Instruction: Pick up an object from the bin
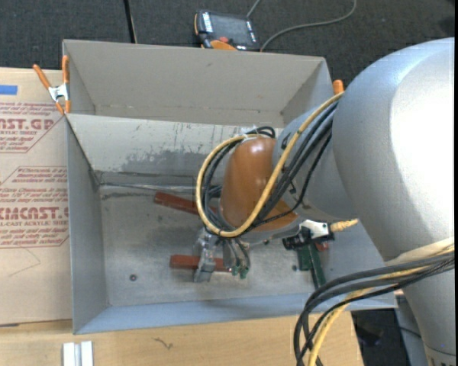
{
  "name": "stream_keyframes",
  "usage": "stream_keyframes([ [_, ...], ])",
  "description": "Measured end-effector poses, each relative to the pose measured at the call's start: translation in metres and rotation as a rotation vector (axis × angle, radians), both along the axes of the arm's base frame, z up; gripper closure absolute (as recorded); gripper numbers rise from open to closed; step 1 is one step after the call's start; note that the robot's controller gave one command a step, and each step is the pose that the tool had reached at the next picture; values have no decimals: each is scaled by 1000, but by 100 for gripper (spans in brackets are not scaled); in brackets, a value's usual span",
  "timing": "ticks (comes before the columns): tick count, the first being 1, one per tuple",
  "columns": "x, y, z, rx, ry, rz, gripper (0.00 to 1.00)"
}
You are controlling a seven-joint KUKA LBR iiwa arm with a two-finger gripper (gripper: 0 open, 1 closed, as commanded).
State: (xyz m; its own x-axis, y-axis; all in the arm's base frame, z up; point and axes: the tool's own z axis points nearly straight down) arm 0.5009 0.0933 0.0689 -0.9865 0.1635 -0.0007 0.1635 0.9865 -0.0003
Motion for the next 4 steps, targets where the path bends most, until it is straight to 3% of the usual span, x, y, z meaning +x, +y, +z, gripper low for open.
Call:
stream_keyframes([
  [1,0,0,1,0,1,1,100],
  [2,1,1,53,2,-3,1,100],
  [3,1,2,84,2,-2,2,100],
  [4,2,2,89,1,0,2,100],
])
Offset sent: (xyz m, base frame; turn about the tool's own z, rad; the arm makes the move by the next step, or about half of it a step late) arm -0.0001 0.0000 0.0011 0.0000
